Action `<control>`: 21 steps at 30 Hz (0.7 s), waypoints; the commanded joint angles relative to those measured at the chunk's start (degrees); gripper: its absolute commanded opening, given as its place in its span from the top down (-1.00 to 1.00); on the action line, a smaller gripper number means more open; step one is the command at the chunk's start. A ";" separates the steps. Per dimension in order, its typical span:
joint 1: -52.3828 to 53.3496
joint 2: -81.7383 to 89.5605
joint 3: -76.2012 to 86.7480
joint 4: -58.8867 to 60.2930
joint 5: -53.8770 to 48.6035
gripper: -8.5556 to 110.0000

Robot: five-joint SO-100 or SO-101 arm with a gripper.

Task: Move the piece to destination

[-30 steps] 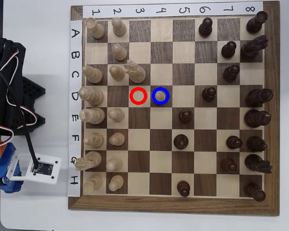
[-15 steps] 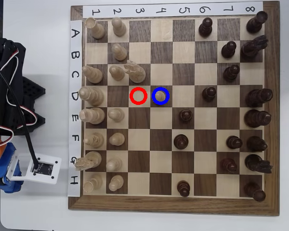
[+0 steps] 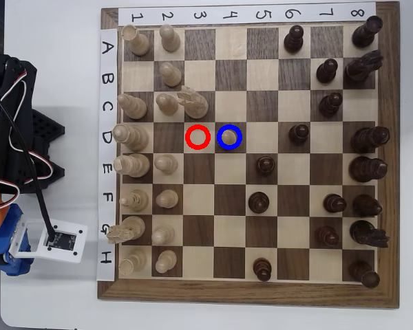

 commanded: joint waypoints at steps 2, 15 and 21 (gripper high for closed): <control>0.62 3.34 -1.14 0.18 -1.23 0.85; 1.14 3.34 -1.23 0.44 -0.88 0.85; 1.23 3.34 -1.23 0.44 -0.97 0.85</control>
